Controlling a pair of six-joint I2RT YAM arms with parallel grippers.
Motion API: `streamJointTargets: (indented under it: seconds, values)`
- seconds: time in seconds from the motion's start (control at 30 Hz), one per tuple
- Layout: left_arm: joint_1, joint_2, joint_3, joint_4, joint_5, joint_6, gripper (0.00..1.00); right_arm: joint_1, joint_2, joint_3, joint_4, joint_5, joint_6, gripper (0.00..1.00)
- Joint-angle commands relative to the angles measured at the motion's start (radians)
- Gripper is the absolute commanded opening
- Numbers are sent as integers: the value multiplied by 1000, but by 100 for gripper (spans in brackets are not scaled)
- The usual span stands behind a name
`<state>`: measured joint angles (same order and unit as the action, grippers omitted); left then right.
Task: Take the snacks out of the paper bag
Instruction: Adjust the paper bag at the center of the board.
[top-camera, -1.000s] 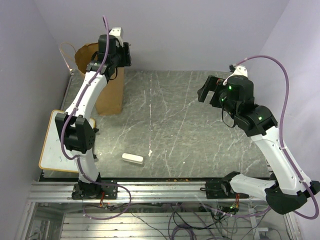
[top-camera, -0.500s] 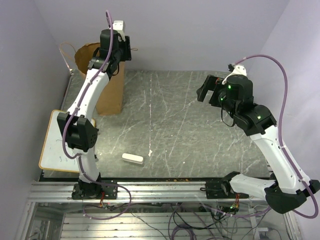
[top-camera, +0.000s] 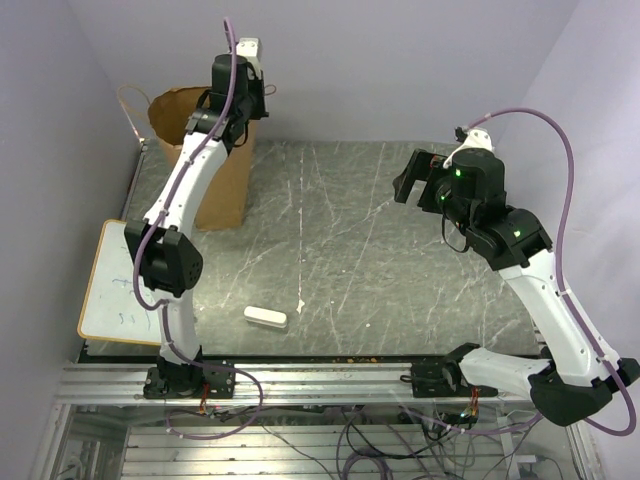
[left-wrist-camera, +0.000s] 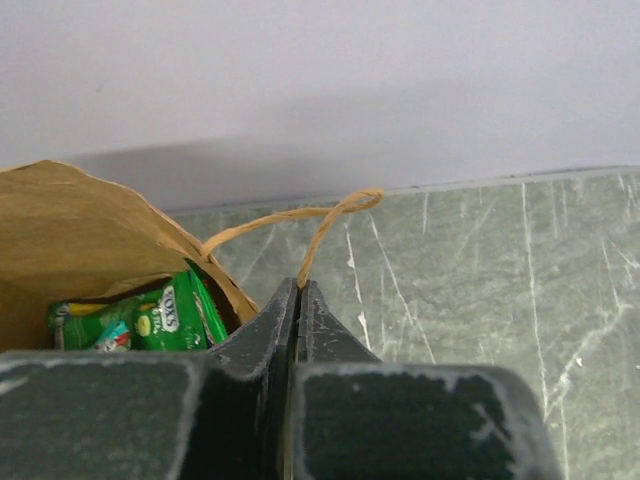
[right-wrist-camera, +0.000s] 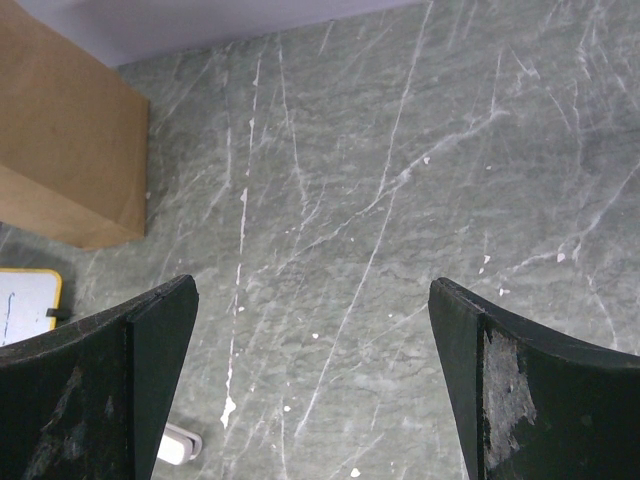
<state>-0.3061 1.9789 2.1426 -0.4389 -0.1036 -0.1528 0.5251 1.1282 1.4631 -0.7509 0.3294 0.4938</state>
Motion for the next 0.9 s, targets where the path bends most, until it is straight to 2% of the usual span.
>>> streamJointTargets:
  seconds: [0.0,0.4,0.7,0.87]
  values:
    - [-47,-47,17,-1,40,-52,7,-7,-4,22,22,-1,-9,100]
    - [-227,-186,-148,12,80,-226,7,-7,-23,5,3,-80,23,100]
    - [-363,-242,-180,-7,90,-370,7,-7,-25,-2,-27,-140,82,100]
    - [-440,-235,-150,-33,96,-424,7,-7,5,17,8,-164,159,100]
